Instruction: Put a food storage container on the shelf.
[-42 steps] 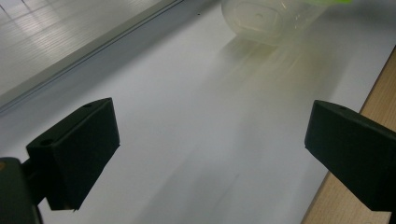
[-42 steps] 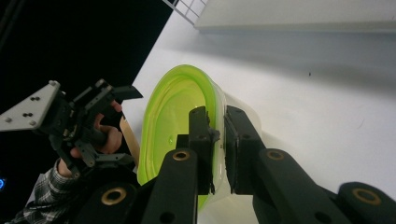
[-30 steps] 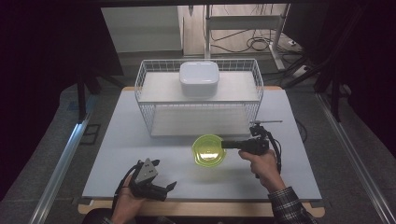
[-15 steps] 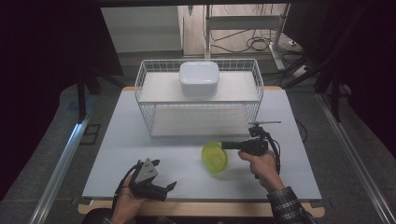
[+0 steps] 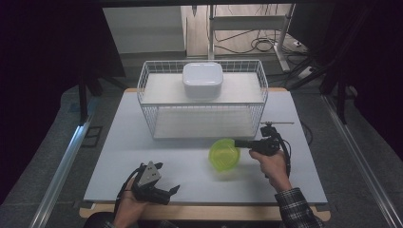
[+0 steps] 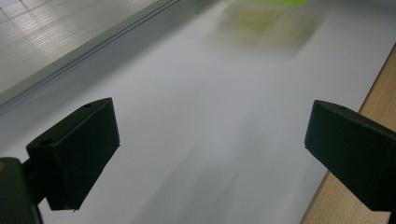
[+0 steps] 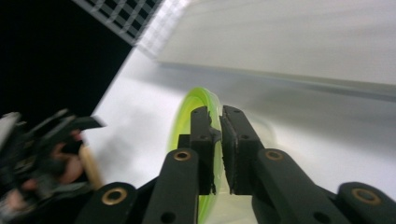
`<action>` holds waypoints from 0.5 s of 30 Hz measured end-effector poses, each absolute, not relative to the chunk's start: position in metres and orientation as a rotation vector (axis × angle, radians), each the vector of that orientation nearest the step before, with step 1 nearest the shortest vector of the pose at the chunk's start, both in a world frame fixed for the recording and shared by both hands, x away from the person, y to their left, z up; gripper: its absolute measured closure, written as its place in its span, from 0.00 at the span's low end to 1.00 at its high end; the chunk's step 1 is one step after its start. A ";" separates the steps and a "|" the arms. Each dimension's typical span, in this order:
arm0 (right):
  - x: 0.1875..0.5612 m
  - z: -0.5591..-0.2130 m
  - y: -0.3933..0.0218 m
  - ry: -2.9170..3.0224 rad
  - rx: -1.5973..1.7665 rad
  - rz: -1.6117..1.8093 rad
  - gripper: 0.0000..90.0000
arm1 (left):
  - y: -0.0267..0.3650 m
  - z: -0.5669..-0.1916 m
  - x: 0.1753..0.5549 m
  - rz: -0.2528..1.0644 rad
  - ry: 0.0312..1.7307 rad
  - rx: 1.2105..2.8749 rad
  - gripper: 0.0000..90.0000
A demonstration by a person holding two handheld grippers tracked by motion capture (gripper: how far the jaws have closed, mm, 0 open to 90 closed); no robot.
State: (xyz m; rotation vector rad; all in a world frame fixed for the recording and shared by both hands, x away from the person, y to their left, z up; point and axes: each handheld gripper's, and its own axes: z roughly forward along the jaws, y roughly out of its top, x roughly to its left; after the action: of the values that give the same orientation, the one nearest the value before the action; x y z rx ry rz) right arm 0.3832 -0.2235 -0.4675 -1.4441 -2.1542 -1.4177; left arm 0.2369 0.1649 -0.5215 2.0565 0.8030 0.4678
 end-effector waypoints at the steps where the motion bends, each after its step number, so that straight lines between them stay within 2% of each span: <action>1: 0.387 -0.473 -0.229 -2.185 -1.503 -1.378 0.89 | 0.165 -0.522 0.237 0.468 0.803 2.058 0.03; 7: 0.392 -0.490 -0.232 -2.173 -1.556 -1.306 0.88 | 0.164 -0.522 0.237 0.464 0.802 2.062 0.03; 12: 0.386 -0.493 -0.213 -2.208 -1.470 -1.268 0.86 | 0.164 -0.522 0.237 0.467 0.799 2.066 0.03; 15: 0.388 -0.492 -0.214 -2.253 -1.471 -1.253 0.72 | 0.164 -0.522 0.237 0.468 0.799 2.065 0.03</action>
State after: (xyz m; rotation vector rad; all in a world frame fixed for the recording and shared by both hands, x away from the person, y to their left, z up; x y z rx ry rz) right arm 0.3876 -0.2138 -0.4922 -1.4710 -2.2530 -1.2534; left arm 0.2366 0.1642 -0.5220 2.0651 0.7987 0.4676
